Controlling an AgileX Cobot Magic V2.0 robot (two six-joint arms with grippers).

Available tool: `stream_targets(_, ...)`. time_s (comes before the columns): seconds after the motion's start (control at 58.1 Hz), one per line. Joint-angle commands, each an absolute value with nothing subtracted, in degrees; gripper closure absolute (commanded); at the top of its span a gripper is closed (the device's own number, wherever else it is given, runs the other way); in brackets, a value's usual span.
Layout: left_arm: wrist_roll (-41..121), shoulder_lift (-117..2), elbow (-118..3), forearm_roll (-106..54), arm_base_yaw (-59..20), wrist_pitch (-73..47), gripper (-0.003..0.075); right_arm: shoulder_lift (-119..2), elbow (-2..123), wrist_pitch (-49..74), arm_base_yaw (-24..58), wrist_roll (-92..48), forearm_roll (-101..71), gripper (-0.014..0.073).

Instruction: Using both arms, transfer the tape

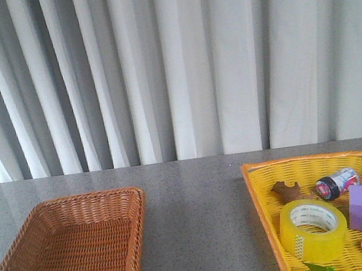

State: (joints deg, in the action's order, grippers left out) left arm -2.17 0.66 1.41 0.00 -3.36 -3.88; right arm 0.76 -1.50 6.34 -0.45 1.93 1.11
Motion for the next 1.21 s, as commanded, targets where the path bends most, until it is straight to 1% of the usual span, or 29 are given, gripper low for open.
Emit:
stream_targets(0.0, -2.4, 1.5, 1.0, -0.3, -3.3, 0.0, 0.0725, 1.2, -1.7, 2.3, -0.9, 1.6, 1.3, 0.0598)
stream_targets(0.327, -2.4, 1.5, 1.0, -0.3, -3.3, 0.0, 0.0725, 1.2, -1.7, 2.0, -0.9, 1.6, 1.2, 0.0598)
stream_targets(0.534, -2.4, 1.5, -0.6, -0.4, -3.3, 3.5, 0.0726, 1.1, -0.3, 0.6, -0.9, 2.7, 0.6, 0.0598)
stream_targets(0.689, -2.4, 1.0, -8.3, -0.4, -3.3, 4.0, 0.0726, -0.7, 7.9, 2.4, -0.9, 3.7, 0.0, 0.0598)
stream_targets(0.844, -2.4, -4.7, -18.9, 0.0, -3.3, 1.1, 0.0726, -7.7, 18.8, 6.3, -0.9, 3.7, 1.7, 0.0598)
stream_targets(1.033, 0.0, -17.6, -33.3, 0.0, -3.3, -9.7, 0.0726, -20.4, 31.9, 14.5, -0.9, 3.7, 3.6, 0.0598)
stream_targets(1.189, 1.3, -27.7, -41.6, 0.0, -3.3, -19.1, 0.0726, -30.3, 39.6, 21.9, -0.9, 3.7, 5.4, 0.0598)
